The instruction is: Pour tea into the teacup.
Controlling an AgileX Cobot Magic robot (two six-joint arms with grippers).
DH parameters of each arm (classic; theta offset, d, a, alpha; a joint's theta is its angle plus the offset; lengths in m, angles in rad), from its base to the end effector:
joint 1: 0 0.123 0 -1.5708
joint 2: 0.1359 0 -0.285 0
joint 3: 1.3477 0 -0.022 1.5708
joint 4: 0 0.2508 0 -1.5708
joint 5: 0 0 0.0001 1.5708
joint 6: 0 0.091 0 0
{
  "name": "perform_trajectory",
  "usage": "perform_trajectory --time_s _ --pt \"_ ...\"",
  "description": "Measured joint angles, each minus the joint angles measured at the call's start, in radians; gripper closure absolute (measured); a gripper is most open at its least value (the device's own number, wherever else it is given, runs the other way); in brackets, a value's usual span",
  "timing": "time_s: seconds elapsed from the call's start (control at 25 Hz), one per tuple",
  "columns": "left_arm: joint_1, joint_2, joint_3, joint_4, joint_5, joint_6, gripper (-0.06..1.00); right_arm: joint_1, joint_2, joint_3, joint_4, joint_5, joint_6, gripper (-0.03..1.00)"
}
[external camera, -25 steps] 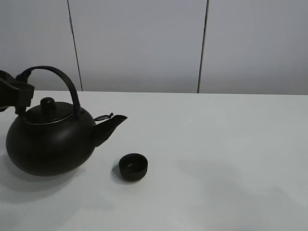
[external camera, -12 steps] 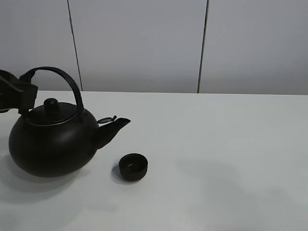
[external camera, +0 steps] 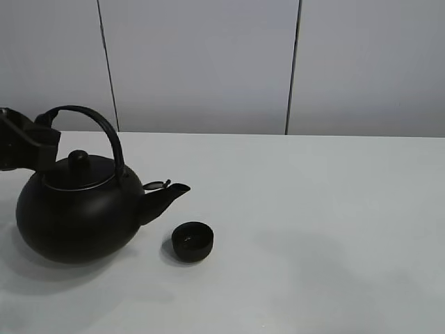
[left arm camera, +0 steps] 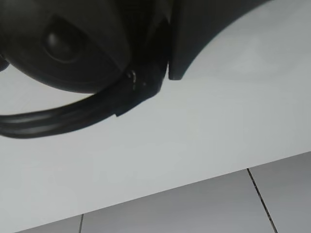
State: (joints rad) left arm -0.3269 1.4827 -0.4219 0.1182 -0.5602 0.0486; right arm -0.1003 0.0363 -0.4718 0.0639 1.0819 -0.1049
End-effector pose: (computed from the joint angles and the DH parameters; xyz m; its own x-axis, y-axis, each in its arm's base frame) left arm 0.2405 -0.0875 0.1758 -0.3234 0.2659 -0.9081 0.4274 0.8973 0.1106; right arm 0.0030 0.0049 0.2679 -0.5296 -0.0218 -0.8480 0.0128 0.9994 -0.0337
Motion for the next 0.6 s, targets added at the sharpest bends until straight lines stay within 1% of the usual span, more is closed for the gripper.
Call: perform_trajectory --time_s 0.28,0.36,0.6 --pt "-0.005 0.041 -0.037 -0.024 -0.012 0.007 0.82 0.000 0.000 0.000 0.000 0.000 0.000 0.49" --pt "-0.005 0.041 -0.042 -0.027 -0.021 0.026 0.82 0.000 0.000 0.000 0.000 0.000 0.000 0.49" --pt "-0.005 0.041 -0.046 -0.032 -0.007 0.084 0.82 0.000 0.000 0.000 0.000 0.000 0.000 0.49"
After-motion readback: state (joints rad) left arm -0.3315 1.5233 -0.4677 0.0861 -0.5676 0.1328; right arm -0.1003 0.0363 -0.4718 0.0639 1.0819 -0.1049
